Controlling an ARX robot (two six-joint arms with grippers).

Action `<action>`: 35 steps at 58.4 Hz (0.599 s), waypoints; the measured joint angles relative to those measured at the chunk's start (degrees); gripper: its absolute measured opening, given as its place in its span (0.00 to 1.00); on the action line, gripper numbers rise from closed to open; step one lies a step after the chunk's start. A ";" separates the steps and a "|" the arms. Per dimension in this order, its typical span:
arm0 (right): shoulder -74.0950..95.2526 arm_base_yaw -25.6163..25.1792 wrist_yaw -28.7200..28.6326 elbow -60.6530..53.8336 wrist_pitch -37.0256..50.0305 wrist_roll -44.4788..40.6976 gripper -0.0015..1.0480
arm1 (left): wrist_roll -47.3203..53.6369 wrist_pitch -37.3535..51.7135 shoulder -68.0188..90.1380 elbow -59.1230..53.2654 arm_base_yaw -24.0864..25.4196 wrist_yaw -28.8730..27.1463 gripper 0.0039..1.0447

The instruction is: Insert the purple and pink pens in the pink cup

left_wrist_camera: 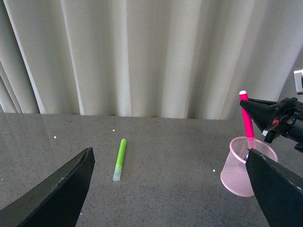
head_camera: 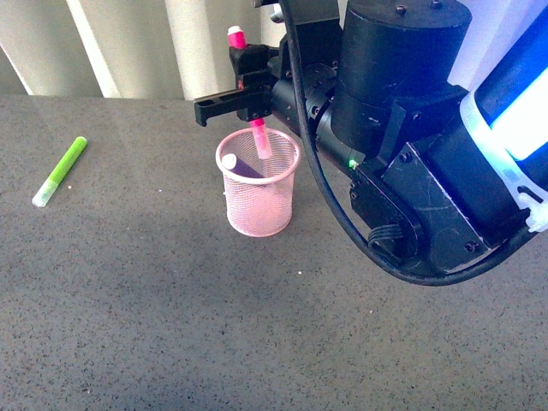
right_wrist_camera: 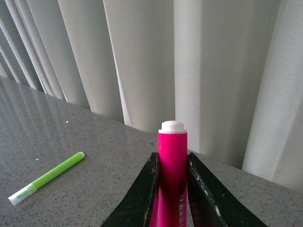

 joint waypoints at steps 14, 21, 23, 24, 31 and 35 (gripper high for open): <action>0.02 -0.33 -0.02 -0.17 0.42 0.24 0.58 | 0.00 0.00 0.00 0.00 0.00 0.00 0.94; 0.00 -0.90 0.00 -0.92 0.61 0.39 0.78 | 0.00 0.00 0.00 0.00 0.00 0.00 0.94; -0.11 -1.11 0.00 -1.16 0.61 0.44 0.83 | 0.00 0.00 0.00 0.00 0.00 0.00 0.94; -0.22 -1.31 0.02 -1.38 0.61 0.44 0.86 | 0.00 0.00 0.00 0.00 0.00 0.00 0.94; -2.45 -2.93 2.93 -2.69 -1.77 0.55 0.94 | 0.00 0.00 0.00 0.00 0.00 0.02 0.94; -5.05 -4.52 4.46 -4.20 -2.54 0.17 0.93 | 0.00 0.00 0.00 0.00 0.00 0.00 0.94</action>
